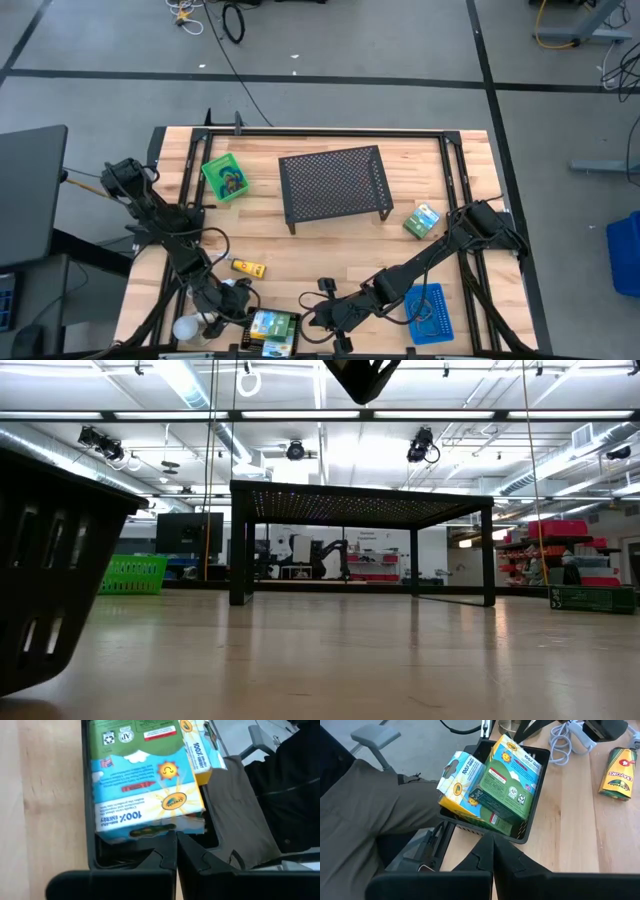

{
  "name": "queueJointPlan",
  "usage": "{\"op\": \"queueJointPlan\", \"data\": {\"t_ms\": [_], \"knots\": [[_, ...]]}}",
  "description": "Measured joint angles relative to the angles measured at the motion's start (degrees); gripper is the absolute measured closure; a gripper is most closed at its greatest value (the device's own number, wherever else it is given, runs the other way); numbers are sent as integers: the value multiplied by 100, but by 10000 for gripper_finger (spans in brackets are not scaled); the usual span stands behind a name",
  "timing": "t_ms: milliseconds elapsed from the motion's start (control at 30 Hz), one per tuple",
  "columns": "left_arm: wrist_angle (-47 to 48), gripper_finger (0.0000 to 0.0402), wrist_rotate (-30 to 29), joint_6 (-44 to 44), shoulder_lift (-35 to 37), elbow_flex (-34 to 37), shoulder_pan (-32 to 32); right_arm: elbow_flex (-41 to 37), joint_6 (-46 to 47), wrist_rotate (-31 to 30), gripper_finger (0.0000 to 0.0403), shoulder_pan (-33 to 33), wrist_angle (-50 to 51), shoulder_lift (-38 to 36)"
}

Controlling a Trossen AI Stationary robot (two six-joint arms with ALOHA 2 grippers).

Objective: Pick & Place Office Desk Supplies
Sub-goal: Adjust the yellow crayon box in the black bin

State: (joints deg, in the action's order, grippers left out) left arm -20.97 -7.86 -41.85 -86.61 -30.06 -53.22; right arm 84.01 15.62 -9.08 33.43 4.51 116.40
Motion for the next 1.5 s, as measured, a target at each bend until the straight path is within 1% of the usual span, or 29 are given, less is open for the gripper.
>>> {"op": "queueJointPlan", "data": {"t_ms": [400, 667, 767, 933, 1300, 1433, 1500], "knots": [[-64, 401, 391, 151, -28, 0, 237, -2, -95, -13, 403, -6, -42, 0], [-678, 401, 455, 380, -31, -2, 232, -2, -158, 35, 403, -69, -39, 2], [-535, 401, 453, 344, -31, -3, 232, -2, -170, 35, 403, -70, -28, 2], [153, 401, 452, -122, -34, -2, 232, -3, -151, 54, 403, -66, 6, 2], [-510, 401, 578, 144, -35, -5, 237, -2, -193, 52, 403, -83, 6, 2], [-500, 401, 645, 320, -37, -173, 278, -4, -247, 50, 403, -87, -13, 2], [-346, 401, 663, 354, -35, -285, 306, -2, -251, 50, 403, -90, -21, 2]]}}
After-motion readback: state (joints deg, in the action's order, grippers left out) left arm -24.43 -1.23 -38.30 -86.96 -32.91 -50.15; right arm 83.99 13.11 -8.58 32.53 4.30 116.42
